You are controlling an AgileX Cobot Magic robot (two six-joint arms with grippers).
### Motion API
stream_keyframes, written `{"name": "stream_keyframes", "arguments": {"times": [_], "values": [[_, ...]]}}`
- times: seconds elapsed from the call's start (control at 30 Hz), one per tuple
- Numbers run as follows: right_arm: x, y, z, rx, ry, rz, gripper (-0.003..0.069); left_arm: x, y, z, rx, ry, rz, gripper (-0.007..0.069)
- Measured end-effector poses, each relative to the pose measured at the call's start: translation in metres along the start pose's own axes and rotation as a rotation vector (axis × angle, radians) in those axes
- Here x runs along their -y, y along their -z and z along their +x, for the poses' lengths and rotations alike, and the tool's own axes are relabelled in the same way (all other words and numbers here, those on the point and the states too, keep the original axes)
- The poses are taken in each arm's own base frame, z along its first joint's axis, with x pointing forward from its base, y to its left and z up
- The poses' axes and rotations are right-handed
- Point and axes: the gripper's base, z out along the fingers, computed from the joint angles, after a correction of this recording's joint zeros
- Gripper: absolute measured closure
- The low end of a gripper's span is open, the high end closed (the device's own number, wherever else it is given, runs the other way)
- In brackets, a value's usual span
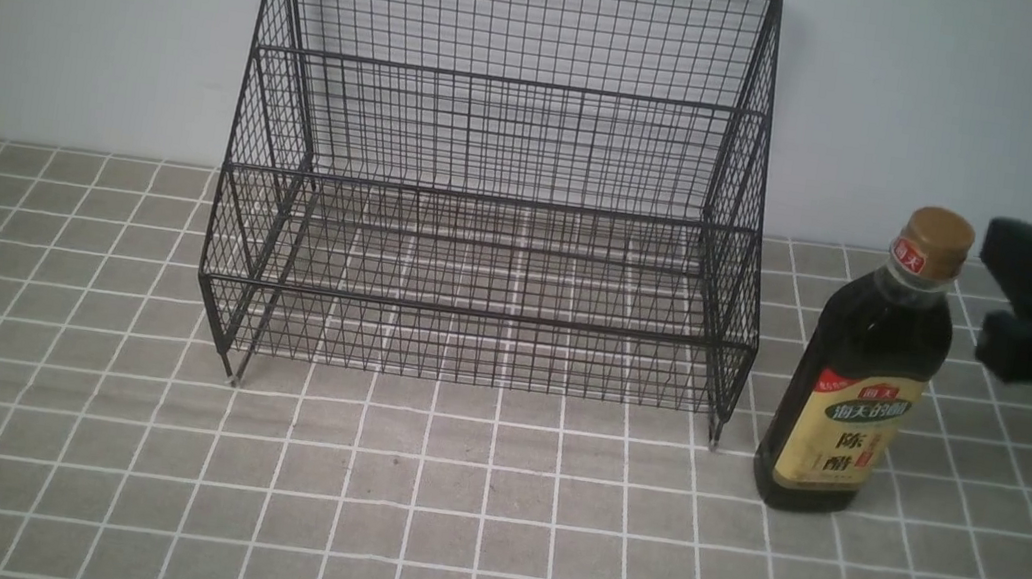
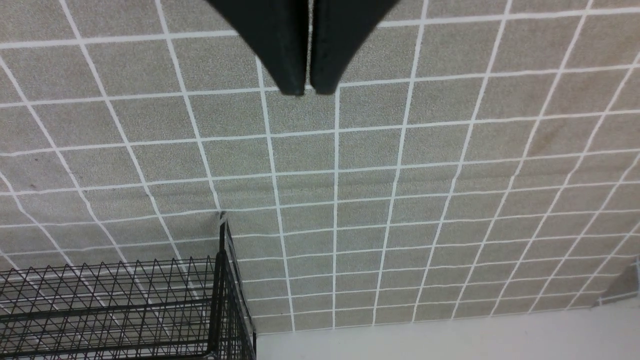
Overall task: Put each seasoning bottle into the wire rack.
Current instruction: Use the right arm to grab the condiment bottle closest to it
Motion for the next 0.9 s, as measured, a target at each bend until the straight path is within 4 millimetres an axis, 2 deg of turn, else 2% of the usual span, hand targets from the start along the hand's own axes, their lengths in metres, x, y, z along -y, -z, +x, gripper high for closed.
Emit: {"name": "stream_keyframes", "arguments": {"times": [0.03, 0.17, 0.3, 0.37, 0.7, 0.77, 0.83, 0.87, 0.9], "values": [[0.001, -0.005, -0.003, 0.006, 0.000, 0.014, 0.0299, 0.000, 0.000, 0.000, 0.000, 0.000, 0.000, 0.0631], [0.001, -0.021, -0.009, 0.003, 0.008, 0.023, 0.0148, 0.000, 0.000, 0.000, 0.000, 0.000, 0.000, 0.0631], [0.001, -0.036, -0.008, -0.026, 0.012, 0.019, 0.0088, 0.000, 0.000, 0.000, 0.000, 0.000, 0.000, 0.0631], [0.000, -0.042, -0.006, -0.043, 0.013, 0.019, 0.0082, 0.000, 0.000, 0.000, 0.000, 0.000, 0.000, 0.0631], [0.000, -0.075, 0.027, -0.183, 0.017, 0.018, 0.0087, 0.000, 0.000, 0.000, 0.000, 0.000, 0.000, 0.0631], [0.000, -0.081, 0.033, -0.206, 0.022, 0.023, 0.0158, 0.000, 0.000, 0.000, 0.000, 0.000, 0.000, 0.0631], [0.000, -0.082, 0.034, -0.205, 0.037, 0.026, 0.0289, 0.000, 0.000, 0.000, 0.000, 0.000, 0.000, 0.0631], [0.000, -0.082, 0.033, -0.203, 0.036, 0.025, 0.0319, 0.000, 0.000, 0.000, 0.000, 0.000, 0.000, 0.0631], [0.000, -0.081, 0.032, -0.200, 0.041, 0.021, 0.0319, 0.000, 0.000, 0.000, 0.000, 0.000, 0.000, 0.0631]]}}
